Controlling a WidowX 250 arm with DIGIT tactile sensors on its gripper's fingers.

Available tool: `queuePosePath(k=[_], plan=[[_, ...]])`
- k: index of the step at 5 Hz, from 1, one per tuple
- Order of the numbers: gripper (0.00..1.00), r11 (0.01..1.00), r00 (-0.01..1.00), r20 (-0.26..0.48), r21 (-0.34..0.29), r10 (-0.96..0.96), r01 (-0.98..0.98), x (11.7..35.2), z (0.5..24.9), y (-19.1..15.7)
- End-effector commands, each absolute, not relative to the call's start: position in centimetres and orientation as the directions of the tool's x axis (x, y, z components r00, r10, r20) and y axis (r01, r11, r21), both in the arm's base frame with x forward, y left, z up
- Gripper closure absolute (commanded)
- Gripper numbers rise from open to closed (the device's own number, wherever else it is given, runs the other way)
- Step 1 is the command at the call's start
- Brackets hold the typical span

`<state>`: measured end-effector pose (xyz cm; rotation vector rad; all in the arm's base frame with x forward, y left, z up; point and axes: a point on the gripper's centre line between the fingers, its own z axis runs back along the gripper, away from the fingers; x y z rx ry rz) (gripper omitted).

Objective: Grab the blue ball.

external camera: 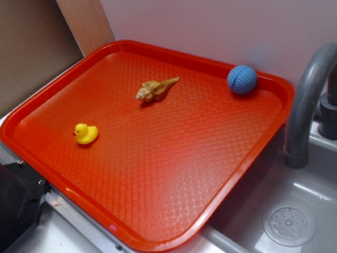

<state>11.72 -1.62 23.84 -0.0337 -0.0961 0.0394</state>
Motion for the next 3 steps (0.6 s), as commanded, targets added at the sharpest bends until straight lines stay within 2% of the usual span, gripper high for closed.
queuePosePath(k=[1,2,3], plan=[[0.0,0.999,0.995,0.095,-0.036,0.041,-0.038,11.7,23.8,-1.6],[0.0,1.0,0.995,0.1,0.0,-0.001,0.001,16.4,20.4,-4.5],[0.0,0.998,1.0,0.025,-0.057,-0.019,0.02,20.4,16.3,-7.2]])
